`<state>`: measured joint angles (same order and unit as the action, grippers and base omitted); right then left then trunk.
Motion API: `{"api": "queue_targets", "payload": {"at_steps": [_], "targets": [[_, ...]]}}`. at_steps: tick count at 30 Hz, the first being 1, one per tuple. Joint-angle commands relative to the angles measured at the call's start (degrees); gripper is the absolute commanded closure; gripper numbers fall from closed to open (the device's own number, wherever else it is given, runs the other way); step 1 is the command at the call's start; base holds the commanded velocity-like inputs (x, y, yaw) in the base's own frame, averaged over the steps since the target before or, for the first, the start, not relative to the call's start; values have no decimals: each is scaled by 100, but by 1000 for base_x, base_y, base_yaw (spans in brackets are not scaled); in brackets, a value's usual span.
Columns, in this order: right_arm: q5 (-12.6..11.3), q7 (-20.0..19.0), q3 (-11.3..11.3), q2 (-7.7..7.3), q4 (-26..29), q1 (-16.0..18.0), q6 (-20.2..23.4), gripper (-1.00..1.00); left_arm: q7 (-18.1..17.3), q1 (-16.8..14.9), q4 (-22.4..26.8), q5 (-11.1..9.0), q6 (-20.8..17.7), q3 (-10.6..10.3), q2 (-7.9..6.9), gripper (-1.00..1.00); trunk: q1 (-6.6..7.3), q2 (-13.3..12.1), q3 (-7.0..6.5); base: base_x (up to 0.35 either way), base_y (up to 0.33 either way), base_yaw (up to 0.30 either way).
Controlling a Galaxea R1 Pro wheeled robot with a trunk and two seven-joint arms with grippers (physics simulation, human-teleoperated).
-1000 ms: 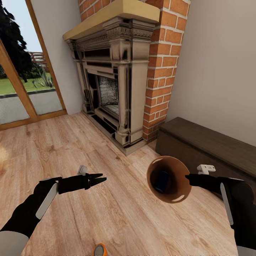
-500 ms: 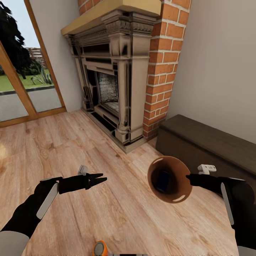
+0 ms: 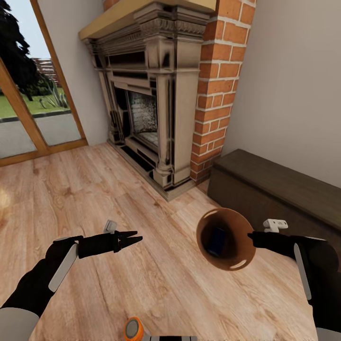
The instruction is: Put the three can of soda from the living room inside the tash can in the kitchen.
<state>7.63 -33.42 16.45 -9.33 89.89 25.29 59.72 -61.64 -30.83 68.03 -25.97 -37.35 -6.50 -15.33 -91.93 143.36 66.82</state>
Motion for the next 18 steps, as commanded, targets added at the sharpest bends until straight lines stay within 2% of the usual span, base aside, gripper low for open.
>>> {"api": "queue_targets", "payload": {"at_steps": [1, 18], "targets": [[-147, -22, -1, 1, 2, 3, 28, 100, -2, 0, 0, -2, 0, 0, -2, -100, 1, 1, 9, 0, 0, 0], [-139, -15, -2, 1, 2, 3, 28, 100, -15, -1, 0, -5, 0, 0, -5, -100, 1, 1, 167, 0, 0, 0]]}}
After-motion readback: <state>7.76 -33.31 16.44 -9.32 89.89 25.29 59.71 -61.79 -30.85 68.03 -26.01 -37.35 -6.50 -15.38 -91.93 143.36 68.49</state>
